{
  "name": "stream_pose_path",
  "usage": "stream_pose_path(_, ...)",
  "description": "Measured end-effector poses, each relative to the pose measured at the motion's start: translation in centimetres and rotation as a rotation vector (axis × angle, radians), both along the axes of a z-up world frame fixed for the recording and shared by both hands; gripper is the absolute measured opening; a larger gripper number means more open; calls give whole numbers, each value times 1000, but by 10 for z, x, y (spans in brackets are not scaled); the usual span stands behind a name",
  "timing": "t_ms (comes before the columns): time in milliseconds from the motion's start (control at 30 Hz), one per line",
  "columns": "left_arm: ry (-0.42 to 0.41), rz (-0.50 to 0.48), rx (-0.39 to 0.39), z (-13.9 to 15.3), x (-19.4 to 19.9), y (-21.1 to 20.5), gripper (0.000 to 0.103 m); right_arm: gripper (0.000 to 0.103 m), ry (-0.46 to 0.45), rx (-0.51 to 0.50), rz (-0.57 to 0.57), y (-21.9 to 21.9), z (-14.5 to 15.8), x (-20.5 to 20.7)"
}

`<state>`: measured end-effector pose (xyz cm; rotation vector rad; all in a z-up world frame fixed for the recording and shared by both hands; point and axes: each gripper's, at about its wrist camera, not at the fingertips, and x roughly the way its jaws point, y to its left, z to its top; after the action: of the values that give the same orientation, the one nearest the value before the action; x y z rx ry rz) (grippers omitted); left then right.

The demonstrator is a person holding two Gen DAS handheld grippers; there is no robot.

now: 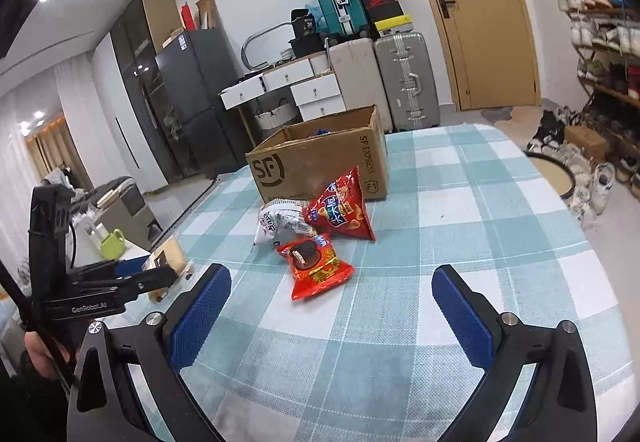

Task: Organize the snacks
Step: 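Grasp the red Oreo cake packet with the right gripper while the left gripper holds the crackers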

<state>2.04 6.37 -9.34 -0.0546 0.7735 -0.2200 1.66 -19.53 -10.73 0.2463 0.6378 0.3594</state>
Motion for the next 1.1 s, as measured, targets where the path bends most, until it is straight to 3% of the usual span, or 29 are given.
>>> stream_pose_path(167, 7, 27, -37, -1, -3, 15, 60, 102, 37, -30, 34, 6, -8, 19)
stream_pose_path(533, 69, 64, -65, -18, 4, 31, 60, 102, 164, -202, 271, 68, -49, 94)
stream_pose_path(767, 109, 91, -85, -29, 13, 40, 60, 101, 242, -294, 303, 96, -66, 129)
stream_pose_path(900, 108, 114, -102, -32, 13, 45, 60, 85, 240, -339, 302, 105, -68, 135)
stream_pose_path(1000, 113, 118, -97, -33, 13, 43, 60, 85, 239, -403, 316, 115, -70, 131)
stream_pose_path(1100, 118, 113, -92, -32, 12, 39, 60, 80, 237, -404, 334, 118, -69, 128)
